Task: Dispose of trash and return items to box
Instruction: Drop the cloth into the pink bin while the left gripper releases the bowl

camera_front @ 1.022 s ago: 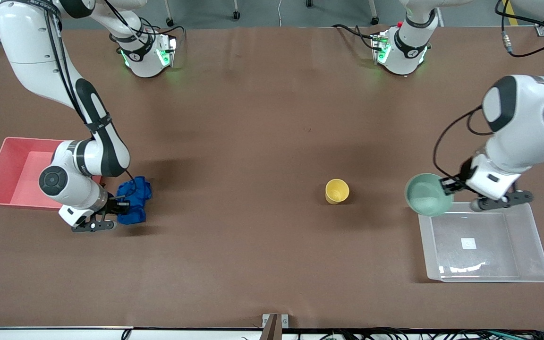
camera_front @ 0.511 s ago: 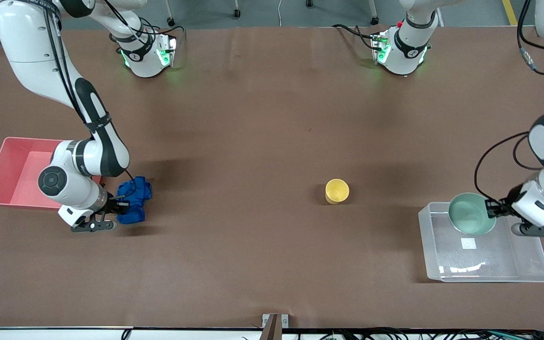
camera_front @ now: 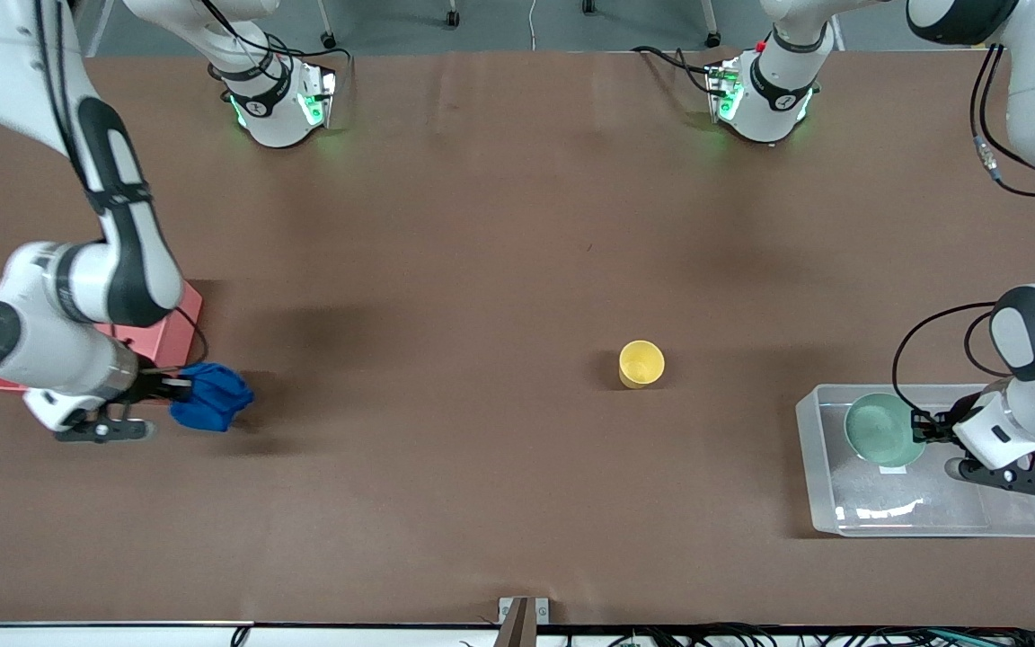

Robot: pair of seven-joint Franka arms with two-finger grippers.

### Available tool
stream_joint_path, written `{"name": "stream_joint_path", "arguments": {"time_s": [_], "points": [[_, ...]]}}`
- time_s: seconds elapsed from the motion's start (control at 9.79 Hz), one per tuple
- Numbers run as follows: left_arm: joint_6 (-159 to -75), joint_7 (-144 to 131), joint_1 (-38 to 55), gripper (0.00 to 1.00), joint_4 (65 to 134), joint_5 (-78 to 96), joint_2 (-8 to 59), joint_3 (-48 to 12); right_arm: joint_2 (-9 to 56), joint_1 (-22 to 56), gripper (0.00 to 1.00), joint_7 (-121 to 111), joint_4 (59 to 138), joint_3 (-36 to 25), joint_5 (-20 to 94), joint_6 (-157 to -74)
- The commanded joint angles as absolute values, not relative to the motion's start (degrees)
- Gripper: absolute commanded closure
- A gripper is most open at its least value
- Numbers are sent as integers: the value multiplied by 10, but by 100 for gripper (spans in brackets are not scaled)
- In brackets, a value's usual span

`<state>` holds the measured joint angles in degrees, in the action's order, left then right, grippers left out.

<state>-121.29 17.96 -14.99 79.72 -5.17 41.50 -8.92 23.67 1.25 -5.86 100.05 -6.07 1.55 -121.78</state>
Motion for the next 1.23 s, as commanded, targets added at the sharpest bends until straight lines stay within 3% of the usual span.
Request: {"name": "stream_joint_path", "arguments": {"time_s": [0.0,0.41,0.51,0.72,0.82,1.12], "points": [[-1217,188,-154,100,770,-54,456,-94,171,-20,97,-82,1021,-54,23,-1161],[-1267,187,-160,99,769,-47,491,-94,143,-89,96,-154,1030,-54,23,-1120],[-1267,186,-159,91,769,-47,495,-94,142,-104,96,-159,1032,-54,23,-1120],[-1269,186,-159,18,769,-47,496,-94,145,-135,96,-160,1041,-55,23,-1124],[-1269,186,-161,0,770,-47,488,-95,147,-148,96,-163,1048,-55,22,-1135],[-1212,144,-158,0,794,-36,413,-111,160,-169,96,-165,1049,-55,20,-1156]]}}
